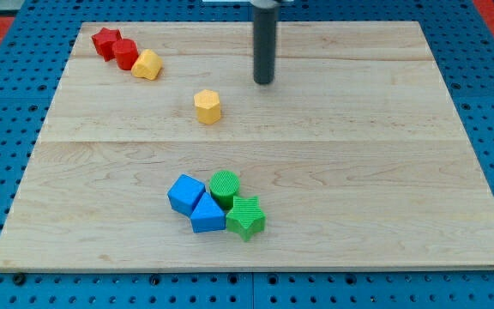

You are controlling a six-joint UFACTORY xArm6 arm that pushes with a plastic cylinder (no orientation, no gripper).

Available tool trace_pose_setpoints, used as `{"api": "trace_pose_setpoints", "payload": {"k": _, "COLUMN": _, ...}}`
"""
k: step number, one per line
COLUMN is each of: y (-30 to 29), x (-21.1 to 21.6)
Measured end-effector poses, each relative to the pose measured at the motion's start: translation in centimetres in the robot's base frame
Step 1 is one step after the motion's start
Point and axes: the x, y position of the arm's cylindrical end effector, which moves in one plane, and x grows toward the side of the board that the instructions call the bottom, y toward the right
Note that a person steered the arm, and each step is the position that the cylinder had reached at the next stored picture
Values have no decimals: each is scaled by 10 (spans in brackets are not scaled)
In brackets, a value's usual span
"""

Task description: Push the hexagon below the red circle

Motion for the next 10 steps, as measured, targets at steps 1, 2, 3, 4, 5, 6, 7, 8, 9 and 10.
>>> {"api": "trace_pose_setpoints", "payload": {"k": 1, "y": -80, "x": 21}}
{"api": "trace_pose_setpoints", "payload": {"k": 2, "y": -193, "x": 21}}
{"api": "trace_pose_setpoints", "payload": {"k": 3, "y": -160, "x": 50}}
{"api": "trace_pose_setpoints", "payload": {"k": 4, "y": -209, "x": 88}}
{"api": "trace_pose_setpoints", "payload": {"k": 5, "y": -224, "x": 57}}
{"api": "trace_pose_setpoints", "payload": {"k": 6, "y": -219, "x": 9}}
{"api": "trace_pose_setpoints", "payload": {"k": 7, "y": -203, "x": 19}}
{"api": "trace_pose_setpoints", "payload": {"k": 8, "y": -180, "x": 8}}
{"api": "trace_pose_setpoints", "payload": {"k": 9, "y": -199, "x": 59}}
{"api": "trace_pose_setpoints", "payload": {"k": 10, "y": -233, "x": 20}}
